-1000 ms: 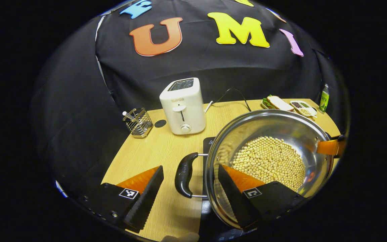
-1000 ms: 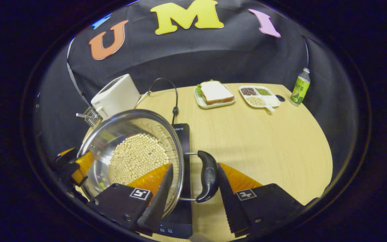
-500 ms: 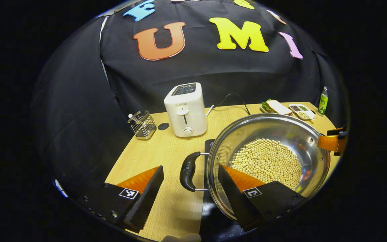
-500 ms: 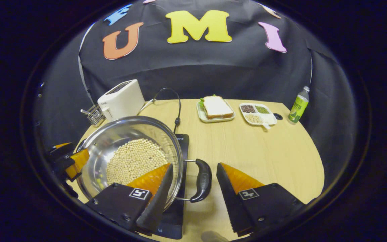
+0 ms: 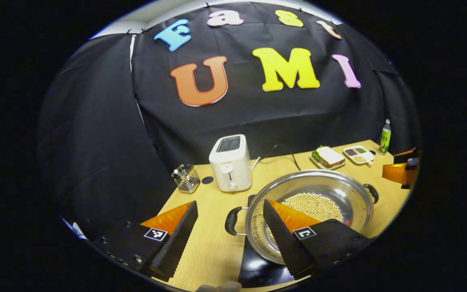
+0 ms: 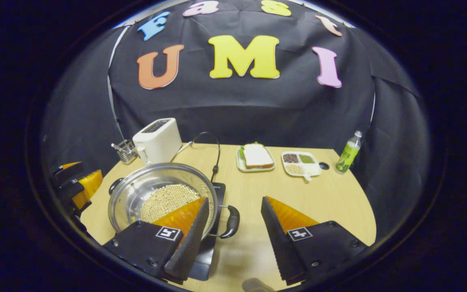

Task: First push the handle of the pot to place it horizontally, then grasp the pot with both hands and set it on the induction cooktop.

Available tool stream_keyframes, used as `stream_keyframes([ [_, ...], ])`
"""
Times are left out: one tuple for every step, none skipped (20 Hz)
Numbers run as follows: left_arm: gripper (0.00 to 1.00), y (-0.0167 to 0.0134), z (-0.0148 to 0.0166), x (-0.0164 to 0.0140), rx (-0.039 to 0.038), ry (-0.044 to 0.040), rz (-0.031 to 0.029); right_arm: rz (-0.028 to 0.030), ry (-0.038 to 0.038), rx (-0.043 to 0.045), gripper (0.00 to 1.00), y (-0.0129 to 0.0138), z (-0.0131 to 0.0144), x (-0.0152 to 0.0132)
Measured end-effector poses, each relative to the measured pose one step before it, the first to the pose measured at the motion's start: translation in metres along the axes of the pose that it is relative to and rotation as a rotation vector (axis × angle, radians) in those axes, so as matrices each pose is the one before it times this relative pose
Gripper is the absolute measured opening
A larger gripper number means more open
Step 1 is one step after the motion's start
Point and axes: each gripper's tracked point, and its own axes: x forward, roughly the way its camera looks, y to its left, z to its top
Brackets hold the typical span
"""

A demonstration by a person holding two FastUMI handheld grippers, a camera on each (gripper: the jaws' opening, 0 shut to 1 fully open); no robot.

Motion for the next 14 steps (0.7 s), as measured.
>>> stream_keyframes([
  [0.96,-0.00465,0.02116,-0.01488,-0.00461,-0.03872,-0.00019,-0.00143,-0.03277,-0.00952,0.82,-0.00383,0.01189,-0.01399],
  [0.96,-0.00614,0.02333,-0.01374,-0.00458,-0.04254,-0.00350,-0.00443,-0.03385,-0.00807,0.82,-0.00918,0.01436,-0.01857],
  [0.96,-0.00724,0.02362,-0.01188,-0.00621,-0.04281,-0.00338,-0.00437,-0.02639,-0.00158,0.81,-0.00819,0.01213,-0.01380],
  [0.96,-0.00928,0.02196,-0.01350,-0.01073,-0.03478,-0.00908,-0.00508,-0.02974,0.00365,0.82,-0.01145,0.01457,-0.01977],
  [0.96,-0.00951,0.02097,-0.01324,-0.01260,-0.03219,-0.00902,0.00154,-0.02588,0.00309,0.84,-0.00655,0.01378,-0.01633],
  [0.96,-0.01064,0.01874,-0.01029,-0.00868,-0.03091,-0.00849,-0.00085,-0.04009,-0.00189,0.92,-0.00916,0.01701,-0.01602],
  [0.96,-0.01499,0.01866,-0.00816,-0.00578,-0.02694,-0.01286,-0.00459,-0.03722,-0.00480,0.94,-0.01131,0.01649,-0.01414],
  [0.96,-0.01165,0.01586,-0.00922,-0.00429,-0.02520,-0.00646,-0.00277,-0.03112,-0.00752,0.97,-0.00949,0.01495,-0.01460],
  [0.96,-0.01046,0.01705,-0.01136,-0.00333,-0.02685,-0.00766,-0.00417,-0.02663,-0.00206,0.96,-0.01129,0.01408,-0.01163],
  [0.96,-0.00995,0.01485,-0.00861,-0.00379,-0.01818,-0.00799,-0.00286,-0.02642,-0.00473,0.96,-0.01085,0.01323,-0.01357],
  [0.96,-0.00976,0.01194,-0.00871,-0.00317,-0.02047,-0.00437,-0.00313,-0.02680,0.00470,0.96,-0.01023,0.01273,-0.01300],
  [0.96,-0.00978,0.01021,-0.00817,-0.00207,-0.00832,-0.00689,-0.00393,-0.02784,0.01238,0.97,-0.00977,0.01165,-0.01300],
  [0.96,-0.00145,0.00907,-0.00787,-0.00150,-0.01401,-0.00152,-0.00484,-0.02226,0.01094,0.98,-0.01124,0.01029,-0.01186],
  [0.96,-0.00724,0.00699,-0.00791,-0.00445,-0.00945,-0.00171,-0.00976,-0.02837,0.00979,0.97,-0.01247,0.01213,-0.01147],
])
